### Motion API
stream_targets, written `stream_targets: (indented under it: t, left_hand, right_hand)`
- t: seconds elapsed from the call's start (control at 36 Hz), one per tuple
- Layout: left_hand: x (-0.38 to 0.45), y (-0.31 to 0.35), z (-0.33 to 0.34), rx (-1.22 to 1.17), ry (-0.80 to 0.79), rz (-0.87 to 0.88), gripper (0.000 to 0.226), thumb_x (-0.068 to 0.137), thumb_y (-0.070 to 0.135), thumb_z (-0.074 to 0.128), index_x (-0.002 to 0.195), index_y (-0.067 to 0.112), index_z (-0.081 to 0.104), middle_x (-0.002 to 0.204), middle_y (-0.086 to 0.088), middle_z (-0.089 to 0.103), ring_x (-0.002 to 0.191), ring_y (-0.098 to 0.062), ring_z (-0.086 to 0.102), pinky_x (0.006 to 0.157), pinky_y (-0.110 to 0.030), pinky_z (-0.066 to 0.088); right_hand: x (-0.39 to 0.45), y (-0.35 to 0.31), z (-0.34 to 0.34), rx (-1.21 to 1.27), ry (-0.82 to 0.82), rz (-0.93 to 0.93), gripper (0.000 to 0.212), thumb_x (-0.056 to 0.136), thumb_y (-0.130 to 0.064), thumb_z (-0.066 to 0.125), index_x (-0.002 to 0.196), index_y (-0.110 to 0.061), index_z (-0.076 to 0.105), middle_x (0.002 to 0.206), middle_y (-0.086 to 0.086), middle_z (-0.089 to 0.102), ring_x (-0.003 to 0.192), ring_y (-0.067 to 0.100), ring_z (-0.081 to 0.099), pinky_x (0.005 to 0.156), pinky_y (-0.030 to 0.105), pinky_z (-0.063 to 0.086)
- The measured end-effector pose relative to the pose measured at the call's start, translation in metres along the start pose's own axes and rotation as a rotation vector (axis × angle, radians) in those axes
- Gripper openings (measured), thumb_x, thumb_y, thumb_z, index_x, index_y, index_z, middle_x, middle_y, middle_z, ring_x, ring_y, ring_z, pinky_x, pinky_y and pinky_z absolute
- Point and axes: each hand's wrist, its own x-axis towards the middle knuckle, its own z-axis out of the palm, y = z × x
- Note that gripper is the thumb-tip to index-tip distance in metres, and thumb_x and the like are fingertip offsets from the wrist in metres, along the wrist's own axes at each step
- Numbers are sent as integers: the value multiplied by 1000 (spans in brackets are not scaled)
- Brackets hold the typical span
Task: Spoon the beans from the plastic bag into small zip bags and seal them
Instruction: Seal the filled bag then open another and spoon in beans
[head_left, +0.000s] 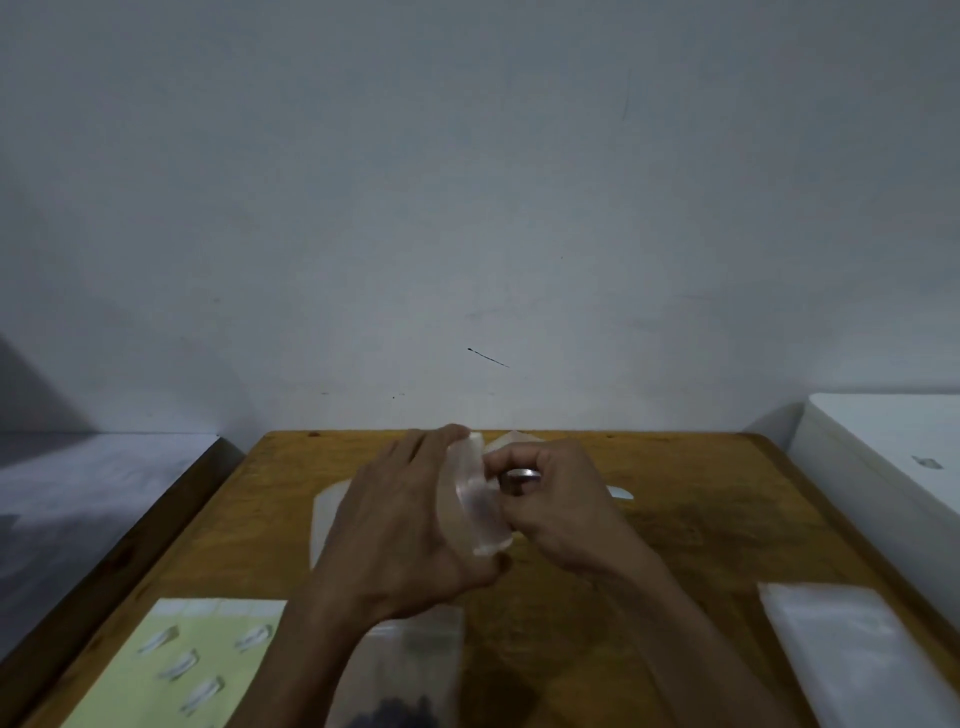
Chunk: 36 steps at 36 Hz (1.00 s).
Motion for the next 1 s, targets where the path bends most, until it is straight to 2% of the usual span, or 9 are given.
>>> stream_targets:
  t: [0.11,0.22,0.31,0.42,0.56,0.67,0.78,0.86,1.0]
  left_hand:
    - [0,-4,4,113,30,6,103,49,83,66,137,33,43,124,18,51,111,-8,49,98,-37,44]
    - [4,-4,4,29,-69,-56,119,45,79,77,145,32,34,134,16,46,117,-9,45,100,-37,46]
    - [7,-9,11,-99,-22,-120,108,44,68,86,137,31,45,119,20,49,103,-3,49,85,-30,52]
    - [9,-24,27,-150,44,-188,99,45,68,84,130,28,54,114,17,55,100,-8,55,81,-35,55]
    - [11,-38,40,-183,62,-285,107,40,80,75,133,31,52,122,10,59,107,-14,57,87,-44,55]
    - [14,-37,51,-176,56,-336,104,44,72,84,134,35,49,121,9,56,110,-19,55,88,-46,54]
    - [20,-35,64,-176,34,-360,101,50,65,88,136,32,48,123,5,56,108,-21,55,84,-44,54]
    - [26,-35,70,-190,-23,-384,104,50,68,86,138,31,46,127,3,58,108,-21,57,84,-44,55]
    - [38,-35,71,-227,-178,-407,106,49,69,86,139,27,48,129,3,58,106,-17,57,84,-39,56]
  right_hand:
    - [-1,0,-1,-234,38,-4,32,82,5,69,105,-14,79,90,-14,68,76,-9,60,61,4,45]
    - [4,4,-1,-176,46,-27,28,84,-2,73,108,-16,78,100,-10,73,88,1,67,74,16,55]
    - [6,10,-4,-112,47,-3,22,85,-7,74,103,-19,78,97,-8,75,81,3,68,71,25,59]
    - [4,19,-20,-241,212,14,7,88,-20,73,94,-22,77,92,-15,73,85,-1,66,67,8,47]
    - [-1,53,-58,-729,390,297,39,93,-34,64,127,-16,63,131,6,61,123,22,53,96,33,43]
    - [-5,71,-71,-515,314,578,58,93,-45,64,140,-14,50,134,9,58,119,26,57,84,32,44]
    - [-8,83,-65,141,409,599,26,91,-24,71,113,-12,69,86,7,72,72,17,65,57,26,50]
    - [-3,82,-54,397,468,548,10,94,-13,66,99,-6,71,75,8,66,67,17,57,58,26,49]
    - [5,85,-38,120,515,344,18,99,-27,59,89,-23,74,69,-5,67,64,12,60,59,28,49]
